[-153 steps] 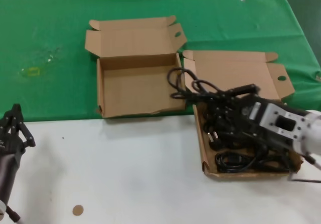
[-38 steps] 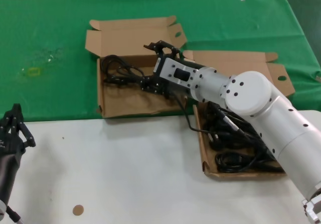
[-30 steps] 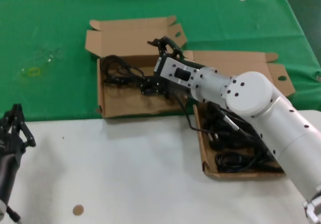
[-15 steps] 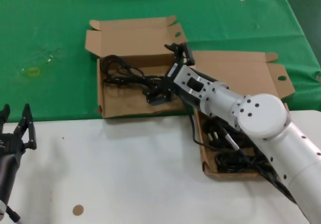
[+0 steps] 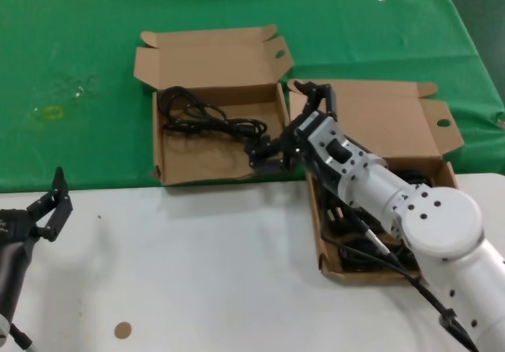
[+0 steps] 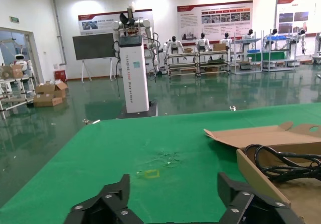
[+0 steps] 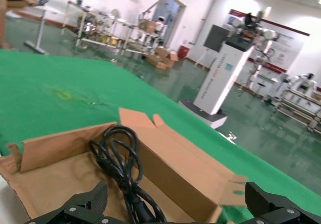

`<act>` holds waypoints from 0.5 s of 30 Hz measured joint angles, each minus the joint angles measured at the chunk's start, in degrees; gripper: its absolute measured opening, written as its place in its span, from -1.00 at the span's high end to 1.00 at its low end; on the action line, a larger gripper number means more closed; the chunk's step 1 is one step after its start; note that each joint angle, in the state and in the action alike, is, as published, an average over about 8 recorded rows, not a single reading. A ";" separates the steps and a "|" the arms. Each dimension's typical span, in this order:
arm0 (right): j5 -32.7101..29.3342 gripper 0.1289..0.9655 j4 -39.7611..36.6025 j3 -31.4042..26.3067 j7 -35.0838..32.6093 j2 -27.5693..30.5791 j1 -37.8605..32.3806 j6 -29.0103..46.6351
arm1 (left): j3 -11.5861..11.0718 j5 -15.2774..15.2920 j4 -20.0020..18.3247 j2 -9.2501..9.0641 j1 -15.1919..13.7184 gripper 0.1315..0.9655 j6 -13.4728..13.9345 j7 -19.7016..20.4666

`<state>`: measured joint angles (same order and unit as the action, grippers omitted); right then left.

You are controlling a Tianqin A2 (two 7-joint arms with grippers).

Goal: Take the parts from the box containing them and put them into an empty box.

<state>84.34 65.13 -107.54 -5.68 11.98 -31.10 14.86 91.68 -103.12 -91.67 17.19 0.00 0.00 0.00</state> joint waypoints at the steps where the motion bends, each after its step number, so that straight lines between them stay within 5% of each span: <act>1: 0.40 -0.99 0.56 0.34 0.12 0.11 0.66 -0.32 | 0.00 0.00 0.00 0.00 0.00 0.10 0.00 0.00; 15: 5.94 -1.00 8.38 5.01 1.80 1.65 9.82 -4.70 | 0.00 0.00 0.00 0.00 0.00 -0.60 0.00 0.01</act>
<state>90.28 73.51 -102.53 -3.88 13.62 -21.27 10.16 91.68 -103.12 -91.67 17.19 0.00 0.00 0.01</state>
